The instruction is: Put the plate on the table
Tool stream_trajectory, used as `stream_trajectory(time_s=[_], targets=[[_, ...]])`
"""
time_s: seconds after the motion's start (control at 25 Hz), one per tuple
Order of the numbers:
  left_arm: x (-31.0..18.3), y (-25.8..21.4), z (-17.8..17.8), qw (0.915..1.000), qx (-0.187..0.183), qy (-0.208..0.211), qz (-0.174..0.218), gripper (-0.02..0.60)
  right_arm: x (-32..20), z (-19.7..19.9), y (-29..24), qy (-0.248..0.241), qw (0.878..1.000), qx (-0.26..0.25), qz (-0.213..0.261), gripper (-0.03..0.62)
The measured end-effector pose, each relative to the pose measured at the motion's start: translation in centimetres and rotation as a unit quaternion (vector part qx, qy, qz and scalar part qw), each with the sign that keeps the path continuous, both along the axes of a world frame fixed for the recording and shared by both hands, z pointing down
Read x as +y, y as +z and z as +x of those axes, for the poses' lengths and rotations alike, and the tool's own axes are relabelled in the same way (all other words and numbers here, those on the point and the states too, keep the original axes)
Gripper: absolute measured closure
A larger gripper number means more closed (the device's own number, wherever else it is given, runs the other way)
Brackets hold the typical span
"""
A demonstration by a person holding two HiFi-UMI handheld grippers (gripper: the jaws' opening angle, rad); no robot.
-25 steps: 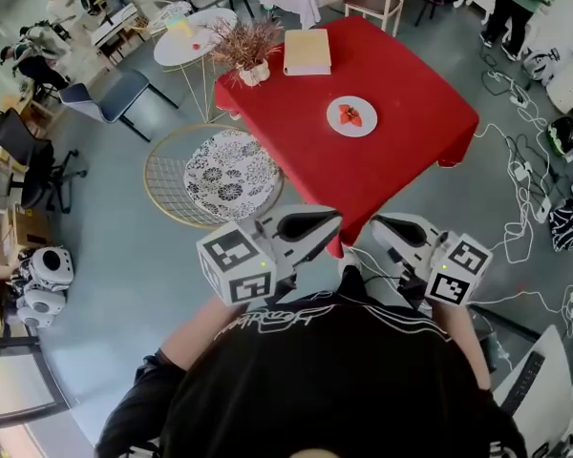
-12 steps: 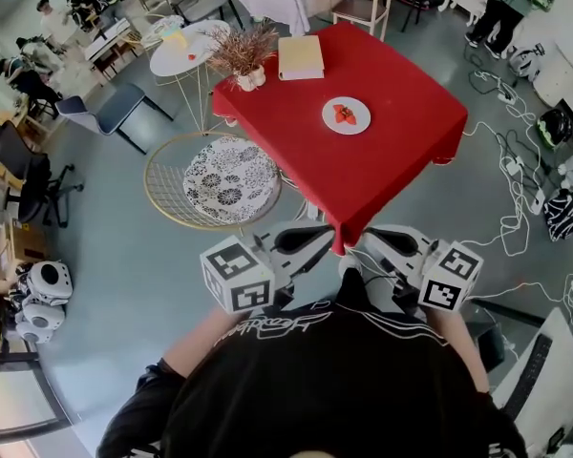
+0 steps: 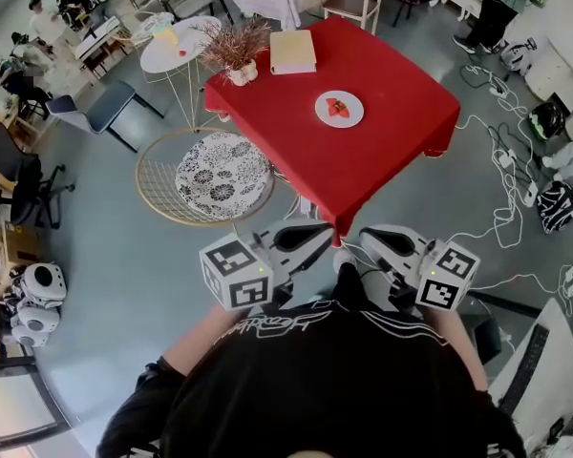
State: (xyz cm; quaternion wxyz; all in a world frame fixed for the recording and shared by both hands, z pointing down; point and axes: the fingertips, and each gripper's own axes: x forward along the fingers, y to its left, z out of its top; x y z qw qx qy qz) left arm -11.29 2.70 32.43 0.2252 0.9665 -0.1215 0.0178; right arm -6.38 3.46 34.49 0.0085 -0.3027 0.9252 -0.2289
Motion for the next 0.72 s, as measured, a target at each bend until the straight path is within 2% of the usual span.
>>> stream_trajectory(time_s=[0.72], targets=[[-1.1, 1.5, 1.6, 0.9996, 0.008, 0.011, -0.024, 0.575, -0.6, 1.2, 1.4, 0.015, 1.0, 0.002, -0.016, 0.587]])
